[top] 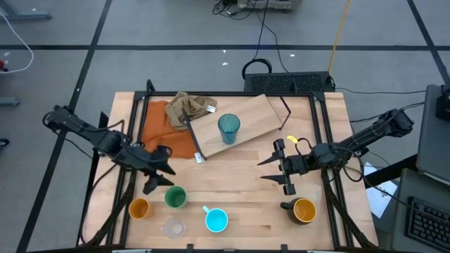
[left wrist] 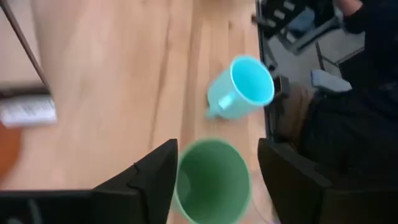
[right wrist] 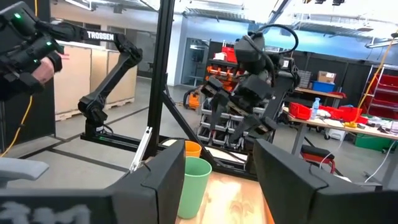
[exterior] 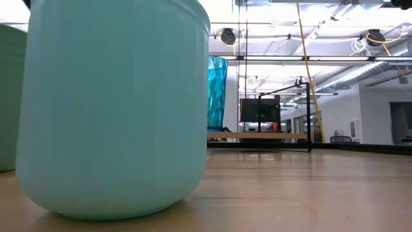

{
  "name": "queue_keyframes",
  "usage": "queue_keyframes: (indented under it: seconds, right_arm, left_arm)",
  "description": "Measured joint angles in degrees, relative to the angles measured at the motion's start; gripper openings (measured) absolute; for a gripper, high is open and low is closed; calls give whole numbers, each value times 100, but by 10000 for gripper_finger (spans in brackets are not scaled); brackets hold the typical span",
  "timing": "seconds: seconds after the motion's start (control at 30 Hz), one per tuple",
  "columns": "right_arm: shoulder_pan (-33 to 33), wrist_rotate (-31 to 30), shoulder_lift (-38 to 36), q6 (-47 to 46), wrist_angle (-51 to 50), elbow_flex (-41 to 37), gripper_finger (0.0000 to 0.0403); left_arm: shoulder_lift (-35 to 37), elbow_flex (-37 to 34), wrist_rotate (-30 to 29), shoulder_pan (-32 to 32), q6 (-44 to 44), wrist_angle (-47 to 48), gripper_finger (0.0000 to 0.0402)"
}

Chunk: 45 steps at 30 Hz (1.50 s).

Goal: Stack small to large cups/mugs on shelf
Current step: Put the green cup on the shelf

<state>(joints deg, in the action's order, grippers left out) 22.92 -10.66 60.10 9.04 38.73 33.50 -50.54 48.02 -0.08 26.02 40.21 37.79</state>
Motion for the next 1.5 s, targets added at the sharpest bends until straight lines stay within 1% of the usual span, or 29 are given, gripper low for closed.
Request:
queue_keyframes:
  seconds: [0.07,0.13,0.3,0.47,0.63,0.8,0.97,1.13,1.5]
  right_arm:
    - [0,0,0,4,-19,0,183]
    - [0,0,0,17,-19,0,183]
    - [0,0,0,66,-89,0,183]
    - [0,0,0,66,-144,0,183]
    - [0,0,0,69,-149,0,183]
    - [0,0,0,90,-227,0,183]
    - [0,0,0,90,-251,0,183]
    - [0,0,1,214,-391,0,183]
    - [0,0,0,262,-485,0,183]
  left_arm:
    - [-94,20,183,0,229,242,204]
    - [-153,20,228,-2,384,409,191]
    - [-248,25,427,-4,815,402,165]
    - [-423,27,715,-4,1354,475,149]
    - [-781,27,1030,-4,1870,659,140]
    - [-1179,29,1356,0,1924,666,136]
    - [-1293,31,1480,-2,2069,691,136]
    - [-1297,31,1469,-28,2147,672,136]
    - [-1297,31,1460,-388,1987,742,136]
